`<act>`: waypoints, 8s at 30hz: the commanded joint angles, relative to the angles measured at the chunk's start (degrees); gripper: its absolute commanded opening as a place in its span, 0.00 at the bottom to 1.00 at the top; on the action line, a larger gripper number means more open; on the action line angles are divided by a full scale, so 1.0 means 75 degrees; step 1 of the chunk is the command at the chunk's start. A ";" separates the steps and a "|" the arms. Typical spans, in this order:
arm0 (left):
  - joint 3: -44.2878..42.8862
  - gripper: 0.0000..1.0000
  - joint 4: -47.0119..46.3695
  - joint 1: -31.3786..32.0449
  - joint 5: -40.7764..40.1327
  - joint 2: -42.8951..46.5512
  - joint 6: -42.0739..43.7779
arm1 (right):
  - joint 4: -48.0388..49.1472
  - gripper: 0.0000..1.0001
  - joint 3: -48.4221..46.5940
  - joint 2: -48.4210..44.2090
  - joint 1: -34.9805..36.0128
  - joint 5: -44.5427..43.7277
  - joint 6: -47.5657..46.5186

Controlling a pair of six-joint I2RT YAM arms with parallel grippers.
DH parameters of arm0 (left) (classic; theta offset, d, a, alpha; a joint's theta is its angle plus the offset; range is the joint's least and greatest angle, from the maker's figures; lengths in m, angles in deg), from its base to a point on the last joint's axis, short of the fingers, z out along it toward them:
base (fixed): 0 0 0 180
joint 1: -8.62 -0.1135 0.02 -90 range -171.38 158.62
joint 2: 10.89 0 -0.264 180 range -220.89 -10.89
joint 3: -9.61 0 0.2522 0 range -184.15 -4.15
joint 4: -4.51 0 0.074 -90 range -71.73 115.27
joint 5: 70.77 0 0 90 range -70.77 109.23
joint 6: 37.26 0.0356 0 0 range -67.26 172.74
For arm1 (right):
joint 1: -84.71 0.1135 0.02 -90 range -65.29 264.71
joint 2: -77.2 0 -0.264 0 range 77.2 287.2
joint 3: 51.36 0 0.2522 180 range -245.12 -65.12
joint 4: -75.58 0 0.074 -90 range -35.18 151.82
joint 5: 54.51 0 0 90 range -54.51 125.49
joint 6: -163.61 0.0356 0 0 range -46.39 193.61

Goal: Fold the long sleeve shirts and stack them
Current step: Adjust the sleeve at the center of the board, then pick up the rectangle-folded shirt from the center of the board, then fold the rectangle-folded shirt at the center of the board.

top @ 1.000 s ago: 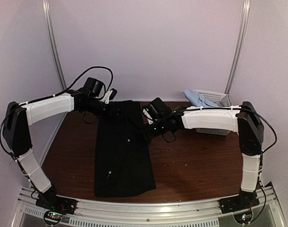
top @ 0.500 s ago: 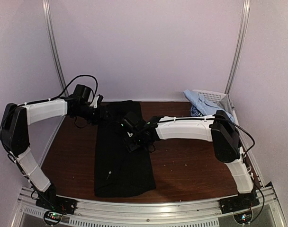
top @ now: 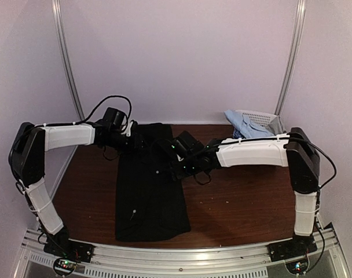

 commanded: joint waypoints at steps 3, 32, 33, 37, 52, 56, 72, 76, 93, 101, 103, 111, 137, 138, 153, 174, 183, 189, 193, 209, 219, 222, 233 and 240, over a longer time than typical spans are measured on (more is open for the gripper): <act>-0.0437 0.55 -0.0089 -0.0058 -0.0990 -0.0638 -0.0085 | 0.0046 0.72 -0.0495 0.0635 -0.0269 0.0455 0.0050; -0.1942 0.00 0.0749 -0.0464 -0.1313 -0.2255 0.0917 | -0.1064 0.23 -0.2782 0.1193 -0.0469 0.2860 -0.0628; -0.1956 0.00 0.0746 -0.0488 -0.1241 -0.2238 0.0933 | -0.1138 0.30 -0.2857 0.1299 -0.0363 0.2627 -0.0658; -0.2045 0.00 0.0748 -0.0520 -0.1043 -0.2215 0.1001 | -0.1397 0.51 -0.3269 0.1928 0.0016 0.1576 -0.0717; -0.2065 0.00 0.0753 -0.0572 -0.0826 -0.2223 0.1043 | -0.1325 0.69 -0.3648 0.3113 0.0346 0.0086 -0.0702; -0.2047 0.00 0.0755 -0.0578 -0.0784 -0.2264 0.1055 | -0.1333 0.66 -0.3686 0.3321 0.0356 0.0108 -0.0712; -0.2065 0.21 0.0832 -0.0601 -0.0815 -0.2324 0.1090 | -0.1799 0.14 -0.4361 0.3011 0.0333 0.0171 -0.0939; -0.2094 0.24 0.0847 -0.0667 -0.0789 -0.2318 0.1100 | -0.1863 0.10 -0.4484 0.2567 0.0326 0.0362 -0.1154; -0.1790 0.39 0.0632 -0.0930 -0.0109 -0.1897 0.0981 | -0.1312 0.08 -0.5066 0.0582 0.0297 0.2401 -0.1528; -0.1380 0.43 0.0293 -0.1035 0.0353 -0.1697 0.0722 | -0.0742 0.07 -0.5131 0.0664 0.0076 0.2727 -0.1804; -0.1346 0.43 0.0268 -0.1035 0.0370 -0.1706 0.0693 | -0.0659 0.06 -0.4888 0.0651 0.0053 0.2797 -0.1833; -0.1254 0.43 0.0359 -0.1047 0.0411 -0.1691 0.0765 | 0.0435 0.04 -0.1169 -0.0522 0.0072 0.2982 -0.1873; -0.1158 0.41 0.0465 -0.1035 -0.0126 -0.1837 0.0932 | 0.0800 0.72 -0.2755 0.1600 -0.1103 0.1923 -0.1653; -0.1181 0.40 0.0462 -0.1035 -0.0075 -0.1865 0.0937 | 0.0617 0.72 -0.3058 0.1825 -0.1142 0.1962 -0.1663; 0.1131 0.44 0.0389 -0.1029 -0.0588 0.0649 0.0108 | 0.1040 0.71 0.0620 -0.0533 -0.0861 0.2955 -0.0506; 0.5492 0.48 0.1462 0.1211 -0.1506 0.4678 -0.2443 | 0.2763 0.60 0.4362 -0.1845 -0.0227 0.4421 0.1509; 0.6012 0.51 0.1174 0.1820 -0.1334 0.4707 -0.2944 | 0.3182 0.50 0.4385 -0.1475 -0.0135 0.4609 0.1829; 0.5968 0.42 0.0773 0.2145 -0.1065 0.4251 -0.3004 | 0.3239 0.43 0.4337 -0.1371 -0.0100 0.4670 0.1876; 0.5939 0.26 0.0619 0.2263 -0.0880 0.4127 -0.3039 | 0.3309 0.37 0.4394 -0.1332 -0.0079 0.4722 0.1943; 0.5415 0.44 0.1887 0.2269 -0.1639 0.4324 -0.2663 | 0.2893 0.39 0.4279 -0.1362 0.0045 0.4450 0.1862; 0.5512 0.26 0.1250 0.2309 -0.1141 0.3961 -0.2623 | 0.2992 0.29 0.4077 -0.1060 0.0274 0.4513 0.2009; 0.5430 0.07 0.1166 0.2316 -0.0887 0.4104 -0.2620 | 0.2854 0.15 0.3874 -0.1155 0.0266 0.4452 0.1956; 0.3844 0.00 0.1745 0.1661 -0.0552 0.4277 -0.2134 | 0.2370 0.00 0.2836 -0.1531 -0.0164 0.4686 0.1735; 0.2768 0.00 0.0938 -0.0160 0.0878 0.3330 -0.1484 | 0.2367 0.00 0.1398 -0.0726 -0.0991 0.4952 0.1549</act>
